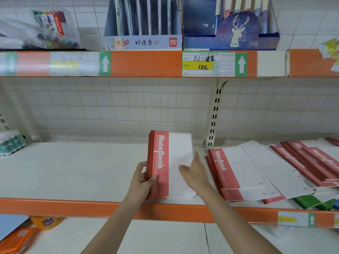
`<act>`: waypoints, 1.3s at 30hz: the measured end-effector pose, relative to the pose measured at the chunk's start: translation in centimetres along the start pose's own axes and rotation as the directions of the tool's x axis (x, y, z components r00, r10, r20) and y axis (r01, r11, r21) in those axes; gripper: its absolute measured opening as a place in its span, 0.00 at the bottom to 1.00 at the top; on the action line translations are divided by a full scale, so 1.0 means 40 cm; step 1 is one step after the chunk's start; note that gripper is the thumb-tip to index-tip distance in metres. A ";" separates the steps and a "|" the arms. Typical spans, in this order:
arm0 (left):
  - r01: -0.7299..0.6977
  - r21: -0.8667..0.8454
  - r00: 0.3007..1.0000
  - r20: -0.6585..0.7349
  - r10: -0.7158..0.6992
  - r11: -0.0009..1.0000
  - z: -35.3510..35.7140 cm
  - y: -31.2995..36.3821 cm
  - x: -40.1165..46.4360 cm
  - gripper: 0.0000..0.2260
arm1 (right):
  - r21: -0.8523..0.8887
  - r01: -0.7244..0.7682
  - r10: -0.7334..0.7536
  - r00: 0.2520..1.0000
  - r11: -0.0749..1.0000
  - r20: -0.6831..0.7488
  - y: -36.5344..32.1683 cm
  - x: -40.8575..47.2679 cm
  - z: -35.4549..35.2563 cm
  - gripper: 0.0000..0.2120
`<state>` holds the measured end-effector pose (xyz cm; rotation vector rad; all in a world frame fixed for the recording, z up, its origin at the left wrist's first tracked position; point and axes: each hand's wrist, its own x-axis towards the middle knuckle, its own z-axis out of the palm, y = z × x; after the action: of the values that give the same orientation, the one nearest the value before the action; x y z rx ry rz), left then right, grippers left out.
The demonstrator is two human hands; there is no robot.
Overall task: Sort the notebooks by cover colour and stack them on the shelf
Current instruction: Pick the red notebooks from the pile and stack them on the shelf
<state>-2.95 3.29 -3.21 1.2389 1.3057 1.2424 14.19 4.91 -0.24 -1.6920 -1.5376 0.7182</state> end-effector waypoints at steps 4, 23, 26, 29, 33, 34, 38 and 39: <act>-0.131 0.007 0.989 0.076 0.130 0.991 0.012 0.039 0.014 0.13 | 0.431 -0.040 0.059 0.998 0.902 -0.031 -0.008 0.033 -0.044 0.27; -0.159 0.009 0.987 0.027 0.158 0.987 0.072 0.059 0.007 0.10 | 0.306 0.084 -0.107 0.992 0.948 0.061 0.034 -0.062 -0.073 0.21; -0.128 -0.026 0.989 0.070 0.129 0.991 0.096 0.087 -0.008 0.12 | 0.337 0.075 -0.073 0.997 0.938 -0.019 0.031 -0.086 -0.103 0.20; -0.072 0.017 0.989 0.130 0.069 0.997 0.143 0.097 -0.039 0.10 | 0.392 0.057 -0.021 0.995 0.918 -0.095 0.046 -0.130 -0.136 0.11; -0.009 0.014 0.984 0.178 0.006 1.000 0.216 0.082 -0.089 0.04 | 0.352 0.024 0.073 0.963 0.936 -0.259 0.099 -0.204 -0.180 0.08; -0.006 0.053 0.980 0.200 -0.004 0.999 0.237 0.077 -0.101 0.06 | 0.354 0.003 0.101 0.957 0.935 -0.274 0.115 -0.224 -0.193 0.10; -0.064 0.183 0.951 0.310 0.004 0.981 0.336 0.057 -0.162 0.11 | 0.359 -0.071 0.213 0.903 0.931 -0.374 0.203 -0.312 -0.254 0.10; -0.086 0.190 0.939 0.345 0.016 0.978 0.364 0.054 -0.180 0.11 | 0.370 -0.088 0.237 0.893 0.925 -0.381 0.227 -0.338 -0.271 0.11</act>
<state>12.22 -2.85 -2.23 1.5648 1.1674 0.8916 26.41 -10.22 -2.26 -1.5898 -0.9147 0.6136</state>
